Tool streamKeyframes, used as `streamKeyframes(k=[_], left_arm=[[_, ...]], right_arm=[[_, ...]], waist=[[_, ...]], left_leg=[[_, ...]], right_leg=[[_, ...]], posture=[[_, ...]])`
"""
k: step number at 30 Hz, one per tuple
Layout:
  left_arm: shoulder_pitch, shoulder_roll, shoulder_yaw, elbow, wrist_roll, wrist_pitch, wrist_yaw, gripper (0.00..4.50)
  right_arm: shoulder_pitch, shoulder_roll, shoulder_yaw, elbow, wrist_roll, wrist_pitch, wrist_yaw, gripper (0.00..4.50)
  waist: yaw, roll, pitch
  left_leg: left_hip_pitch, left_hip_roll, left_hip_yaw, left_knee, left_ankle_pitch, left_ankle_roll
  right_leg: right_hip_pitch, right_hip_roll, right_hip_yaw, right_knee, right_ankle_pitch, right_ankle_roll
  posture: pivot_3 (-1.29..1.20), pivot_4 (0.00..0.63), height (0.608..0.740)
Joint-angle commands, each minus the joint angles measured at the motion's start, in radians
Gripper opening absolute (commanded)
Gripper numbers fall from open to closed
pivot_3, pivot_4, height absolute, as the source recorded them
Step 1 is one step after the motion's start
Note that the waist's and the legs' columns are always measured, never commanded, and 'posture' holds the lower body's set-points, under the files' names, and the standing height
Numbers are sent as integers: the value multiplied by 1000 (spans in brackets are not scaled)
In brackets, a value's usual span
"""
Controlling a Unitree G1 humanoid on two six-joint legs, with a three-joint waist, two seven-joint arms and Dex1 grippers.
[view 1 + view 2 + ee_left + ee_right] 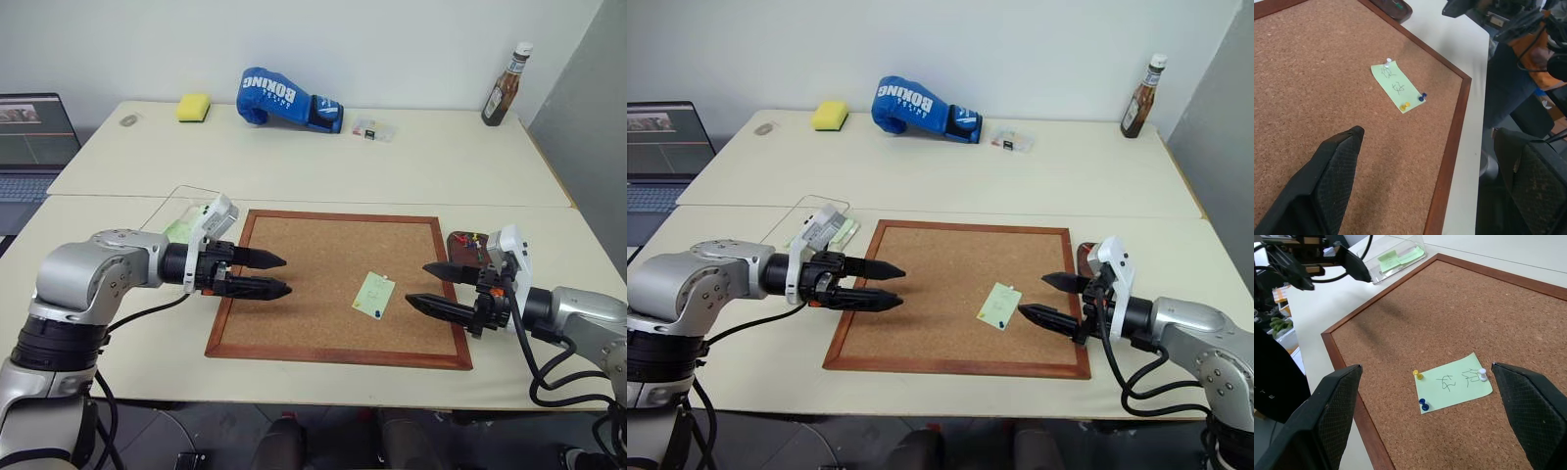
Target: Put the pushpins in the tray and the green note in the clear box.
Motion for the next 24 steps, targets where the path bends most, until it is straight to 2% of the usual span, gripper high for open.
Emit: streamKeyframes(k=[1, 24], left_arm=[[-12, 16, -3, -15, 12, -34, -16, 4476], [-10, 12, 5, 0, 9, -27, 1, 4476]], right_arm=[[11, -16, -10, -27, 17, -25, -4, 4484], [74, -58, 18, -26, -26, -114, -1, 4484]], waist=[[1, 0, 0], [4, 0, 0]], left_leg=[[0, 0, 0, 0, 0, 0], [0, 0, 0, 1, 0, 0]], right_leg=[[0, 0, 0, 0, 0, 0], [0, 0, 0, 0, 0, 0]], posture=[[0, 150, 740], [0, 150, 740]])
